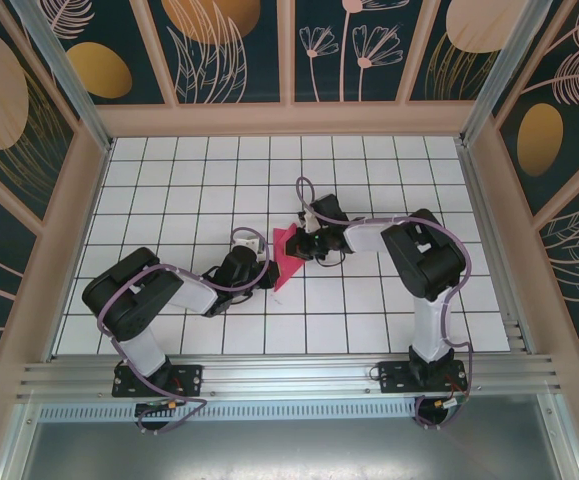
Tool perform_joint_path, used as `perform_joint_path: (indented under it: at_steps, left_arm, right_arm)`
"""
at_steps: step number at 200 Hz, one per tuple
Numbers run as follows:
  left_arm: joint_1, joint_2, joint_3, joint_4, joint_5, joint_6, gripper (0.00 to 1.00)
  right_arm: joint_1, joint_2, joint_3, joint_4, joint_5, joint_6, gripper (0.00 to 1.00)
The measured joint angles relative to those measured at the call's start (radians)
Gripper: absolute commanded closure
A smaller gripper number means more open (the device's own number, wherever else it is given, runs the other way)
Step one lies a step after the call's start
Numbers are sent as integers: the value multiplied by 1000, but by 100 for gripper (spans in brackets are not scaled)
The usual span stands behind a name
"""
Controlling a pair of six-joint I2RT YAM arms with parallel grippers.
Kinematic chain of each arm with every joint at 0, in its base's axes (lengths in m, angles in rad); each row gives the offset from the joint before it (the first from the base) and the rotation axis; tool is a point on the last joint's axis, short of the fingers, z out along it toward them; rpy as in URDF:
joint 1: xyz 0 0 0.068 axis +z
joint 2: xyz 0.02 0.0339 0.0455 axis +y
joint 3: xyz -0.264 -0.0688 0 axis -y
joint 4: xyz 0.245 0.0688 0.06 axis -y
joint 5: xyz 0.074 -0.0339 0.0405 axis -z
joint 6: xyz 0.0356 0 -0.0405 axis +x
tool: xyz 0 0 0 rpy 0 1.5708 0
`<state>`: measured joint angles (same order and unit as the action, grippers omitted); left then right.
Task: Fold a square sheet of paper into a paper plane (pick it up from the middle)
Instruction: Fourth fold the wing at the center of the table.
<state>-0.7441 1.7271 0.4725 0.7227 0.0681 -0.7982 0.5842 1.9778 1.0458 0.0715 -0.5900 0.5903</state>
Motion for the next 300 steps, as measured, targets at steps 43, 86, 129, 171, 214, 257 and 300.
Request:
perform_joint_path:
  at_steps: [43, 86, 129, 171, 214, 257, 300]
  left_arm:
    - [0, -23, 0, -18, -6, -12, 73]
    - [53, -97, 0, -76, -11, -31, 62]
    - [113, -82, 39, -92, 45, -40, 61]
    - [117, -17, 85, -92, 93, -45, 67]
    - [121, 49, 129, -91, 116, -44, 77]
    - [121, 68, 143, -99, 115, -43, 92]
    - [122, 75, 146, -103, 111, -33, 100]
  right_arm:
    - [4, 1, 8, -12, 13, 0, 92]
    - [5, 1, 14, -24, 18, 0, 92]
    - [5, 1, 14, -24, 21, 0, 92]
    - [5, 1, 15, -24, 22, 0, 92]
    - [5, 1, 18, -27, 25, 0, 92]
    - [5, 1, 19, -29, 26, 0, 91]
    - [5, 1, 31, -42, 36, 0, 88]
